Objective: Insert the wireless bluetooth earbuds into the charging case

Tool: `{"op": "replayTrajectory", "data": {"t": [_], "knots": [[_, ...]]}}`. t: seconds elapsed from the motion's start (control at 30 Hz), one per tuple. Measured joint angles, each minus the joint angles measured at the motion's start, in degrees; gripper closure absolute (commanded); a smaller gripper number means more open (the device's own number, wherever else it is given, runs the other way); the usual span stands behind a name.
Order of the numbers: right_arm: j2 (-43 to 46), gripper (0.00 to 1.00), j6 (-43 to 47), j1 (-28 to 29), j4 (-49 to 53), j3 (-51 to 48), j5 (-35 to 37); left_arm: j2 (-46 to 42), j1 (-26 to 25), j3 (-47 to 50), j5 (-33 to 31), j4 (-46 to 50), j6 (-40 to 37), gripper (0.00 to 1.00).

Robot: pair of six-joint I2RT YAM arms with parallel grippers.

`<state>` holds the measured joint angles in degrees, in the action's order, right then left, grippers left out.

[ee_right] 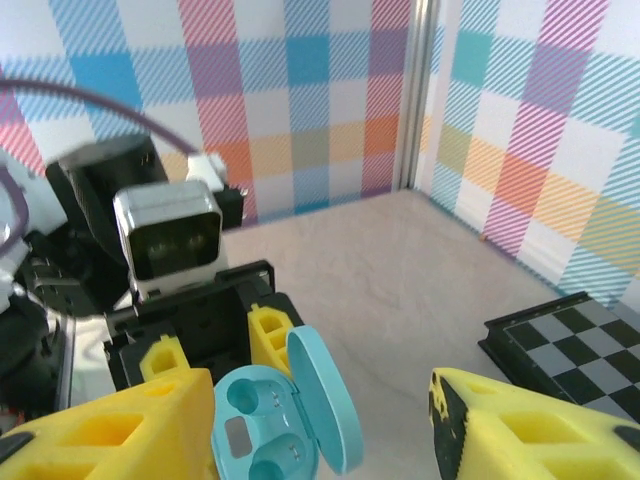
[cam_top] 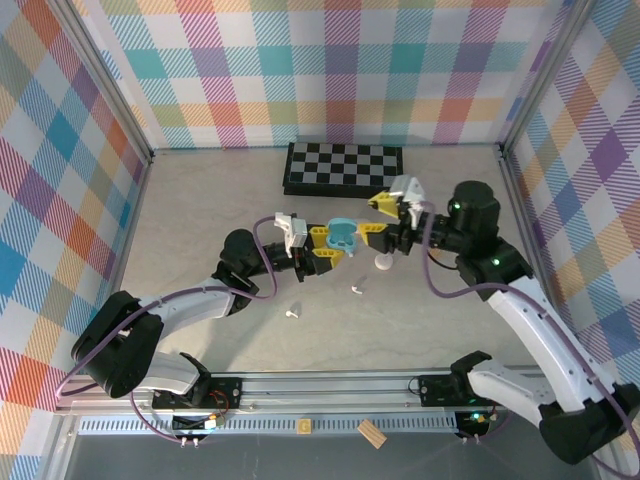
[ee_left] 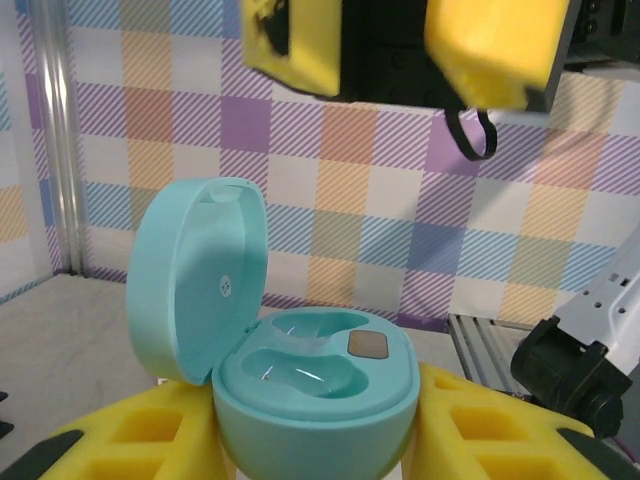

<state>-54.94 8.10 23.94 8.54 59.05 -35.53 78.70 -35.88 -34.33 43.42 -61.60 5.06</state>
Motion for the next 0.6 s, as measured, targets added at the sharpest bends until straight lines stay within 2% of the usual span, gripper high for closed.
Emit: {"op": "replayTrajectory", "data": {"t": [0.13,0.27,0.43,0.6], "knots": [[2.82,0.37,-9.51,-5.60,-5.92,-4.48,-1.14,0.00,1.36,1.14,0.02,-1.95,0.50,0.61],[2.12,0.36,-17.64,-8.70,-7.45,-7.93,2.10,-0.02,2.64,2.01,0.04,-3.39,1.44,0.61],[-4.81,0.37,-24.24,-9.27,-4.00,-8.04,7.39,-0.90,4.00,3.15,0.13,-4.68,2.29,0.61],[-14.67,0.37,-27.50,-9.25,-0.48,-7.98,9.42,-2.34,4.94,4.15,0.24,-4.85,3.08,0.61]]}}
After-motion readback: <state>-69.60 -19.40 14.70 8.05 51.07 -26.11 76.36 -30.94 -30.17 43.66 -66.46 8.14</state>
